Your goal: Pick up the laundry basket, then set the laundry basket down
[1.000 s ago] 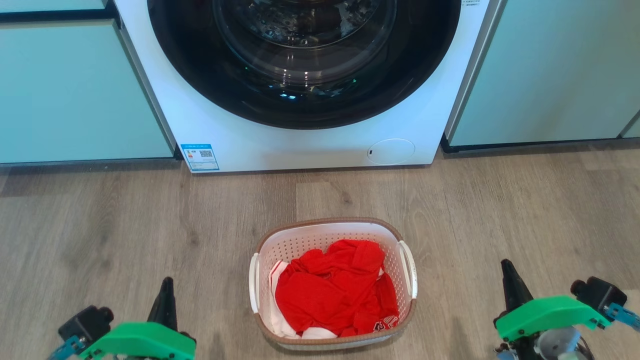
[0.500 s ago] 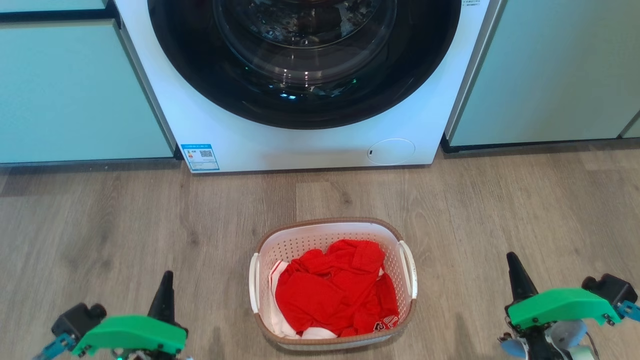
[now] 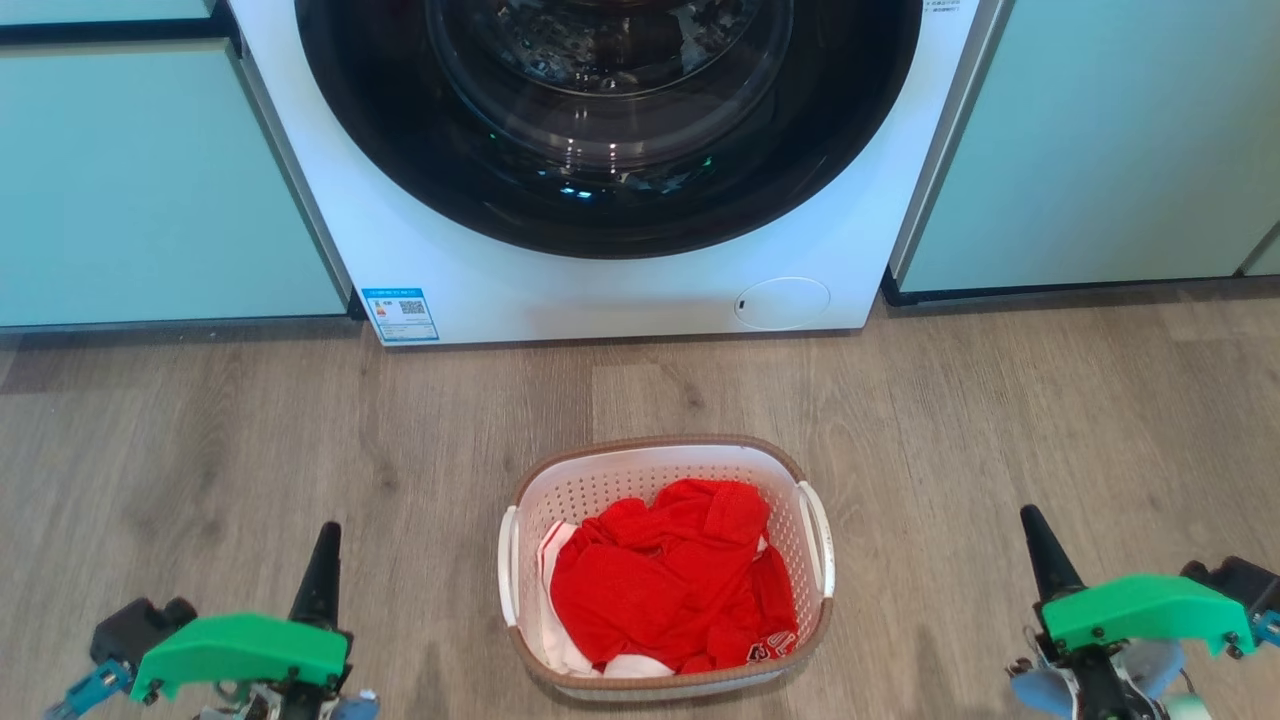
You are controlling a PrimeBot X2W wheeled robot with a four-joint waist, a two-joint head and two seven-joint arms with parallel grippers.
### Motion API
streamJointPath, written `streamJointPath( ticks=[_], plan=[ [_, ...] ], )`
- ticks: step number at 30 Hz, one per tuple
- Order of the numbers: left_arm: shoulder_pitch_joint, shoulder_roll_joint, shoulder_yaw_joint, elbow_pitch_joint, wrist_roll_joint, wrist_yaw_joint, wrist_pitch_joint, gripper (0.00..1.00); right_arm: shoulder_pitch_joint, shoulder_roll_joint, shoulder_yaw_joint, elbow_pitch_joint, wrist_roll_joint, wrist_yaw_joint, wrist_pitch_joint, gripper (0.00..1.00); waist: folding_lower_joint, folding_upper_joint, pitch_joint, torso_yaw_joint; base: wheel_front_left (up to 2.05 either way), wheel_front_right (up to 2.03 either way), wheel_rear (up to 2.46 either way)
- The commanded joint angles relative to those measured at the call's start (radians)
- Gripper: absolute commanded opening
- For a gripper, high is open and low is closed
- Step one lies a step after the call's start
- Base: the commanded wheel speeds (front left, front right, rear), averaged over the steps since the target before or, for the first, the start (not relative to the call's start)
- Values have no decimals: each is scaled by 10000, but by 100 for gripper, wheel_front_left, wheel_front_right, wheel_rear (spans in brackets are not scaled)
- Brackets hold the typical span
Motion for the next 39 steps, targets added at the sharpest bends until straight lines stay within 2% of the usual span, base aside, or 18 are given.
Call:
streamJointPath(
  ticks=[1, 39],
  plan=[
    [-657, 167, 393, -245, -352, -113, 96, 0, -621, -189, 71, -408, 363, 17, 75, 0, 0, -1, 0, 0, 0, 0, 0],
    [-1546, 132, 1204, -18, -4511, -732, 1183, 0, -1004, -200, -558, -534, 4401, 25, 1151, 0, 0, -1, -4, 3, 0, 0, 0]
  ],
)
